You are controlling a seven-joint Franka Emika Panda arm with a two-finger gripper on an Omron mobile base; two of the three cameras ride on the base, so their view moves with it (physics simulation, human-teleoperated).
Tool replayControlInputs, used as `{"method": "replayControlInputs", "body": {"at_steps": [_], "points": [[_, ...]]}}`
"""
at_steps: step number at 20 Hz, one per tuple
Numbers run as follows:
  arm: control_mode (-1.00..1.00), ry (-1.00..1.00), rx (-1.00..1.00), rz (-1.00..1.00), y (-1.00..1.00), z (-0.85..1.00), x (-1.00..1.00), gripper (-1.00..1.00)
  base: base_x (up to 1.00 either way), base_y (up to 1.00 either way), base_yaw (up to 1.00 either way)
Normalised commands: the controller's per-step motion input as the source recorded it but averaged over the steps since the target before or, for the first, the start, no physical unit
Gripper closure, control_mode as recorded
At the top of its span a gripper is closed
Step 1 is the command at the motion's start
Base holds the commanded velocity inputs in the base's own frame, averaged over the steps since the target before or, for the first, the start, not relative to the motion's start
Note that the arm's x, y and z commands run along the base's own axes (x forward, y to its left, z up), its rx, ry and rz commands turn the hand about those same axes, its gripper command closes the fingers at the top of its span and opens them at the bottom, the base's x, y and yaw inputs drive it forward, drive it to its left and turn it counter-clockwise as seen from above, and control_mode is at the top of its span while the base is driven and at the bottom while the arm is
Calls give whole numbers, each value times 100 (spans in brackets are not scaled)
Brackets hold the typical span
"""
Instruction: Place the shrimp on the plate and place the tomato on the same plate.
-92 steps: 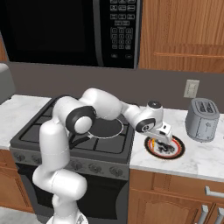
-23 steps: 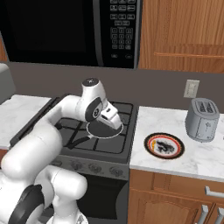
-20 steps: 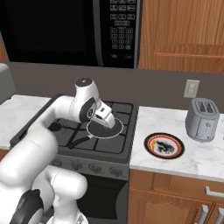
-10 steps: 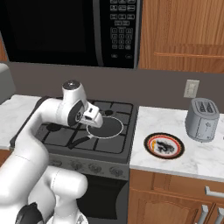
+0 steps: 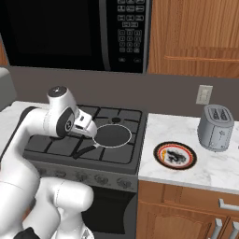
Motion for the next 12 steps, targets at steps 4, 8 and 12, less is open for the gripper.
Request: {"method": "replayControlInputs", "body": {"at_steps": [4,8,12], "points": [[-100,0,0,0,22,2,-13,-100,0,0,0],[-100,0,0,0,1,0,-11,-100,0,0,0],[-100,0,0,0,0,0,-17,-100,0,0,0]]}}
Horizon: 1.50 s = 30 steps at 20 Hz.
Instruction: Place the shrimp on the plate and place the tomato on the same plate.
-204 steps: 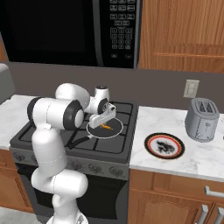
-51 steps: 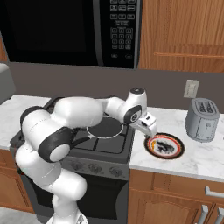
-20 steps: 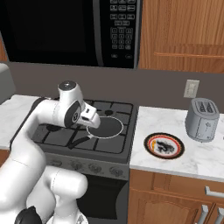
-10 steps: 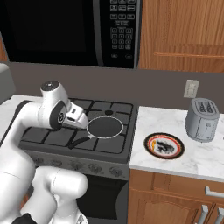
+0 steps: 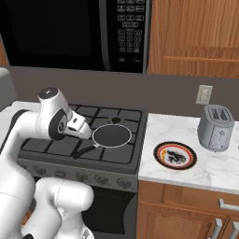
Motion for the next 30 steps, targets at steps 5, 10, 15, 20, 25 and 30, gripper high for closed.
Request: {"method": "replayControlInputs", "body": {"at_steps": [5,10,15,20,25,30], "points": [[100,0,0,0,1,0,-2,-100,-7,0,1],[100,0,0,0,0,0,0,-100,-56,-17,3],[100,0,0,0,0,0,0,-100,-75,-56,0],[100,0,0,0,0,0,0,-100,-21,-72,-5],[100,0,0,0,0,0,0,-100,0,-86,-5],[100,0,0,0,0,0,0,-100,0,-72,0]]}}
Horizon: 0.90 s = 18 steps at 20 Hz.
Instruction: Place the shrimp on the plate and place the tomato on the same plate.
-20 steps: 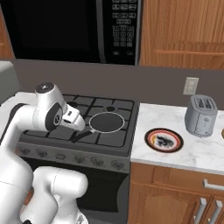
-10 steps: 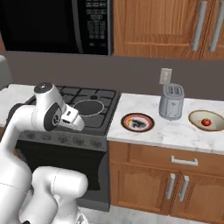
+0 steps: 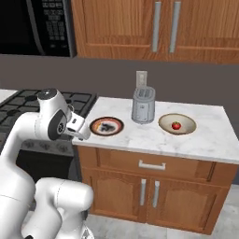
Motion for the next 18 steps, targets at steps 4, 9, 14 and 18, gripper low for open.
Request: {"method": "replayControlInputs", "body": {"at_steps": [4,9,14,18], "points": [[100,0,0,0,0,0,0,-100,9,-60,0],[100,0,0,0,0,0,0,-100,20,-47,0],[100,0,0,0,0,0,0,-100,27,-34,0],[100,0,0,0,0,0,0,-100,27,-50,0]]}}
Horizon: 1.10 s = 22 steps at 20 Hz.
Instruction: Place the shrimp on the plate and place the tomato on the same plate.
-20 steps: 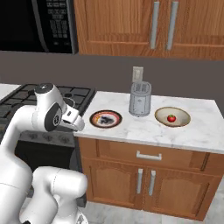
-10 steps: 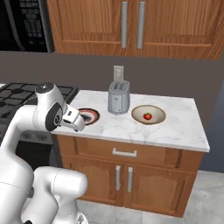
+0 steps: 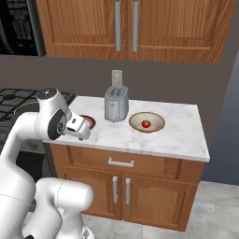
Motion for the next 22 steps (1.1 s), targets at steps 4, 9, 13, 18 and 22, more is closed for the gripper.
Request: {"method": "replayControlInputs", "body": {"at_steps": [4,9,13,18,22], "points": [[100,0,0,0,0,0,0,-100,35,-46,-1],[100,0,0,0,0,0,0,-100,38,-28,-1],[100,0,0,0,0,0,0,-100,50,-19,0],[100,0,0,0,0,0,0,-100,45,-22,0],[100,0,0,0,0,0,0,-100,42,-30,0]]}}
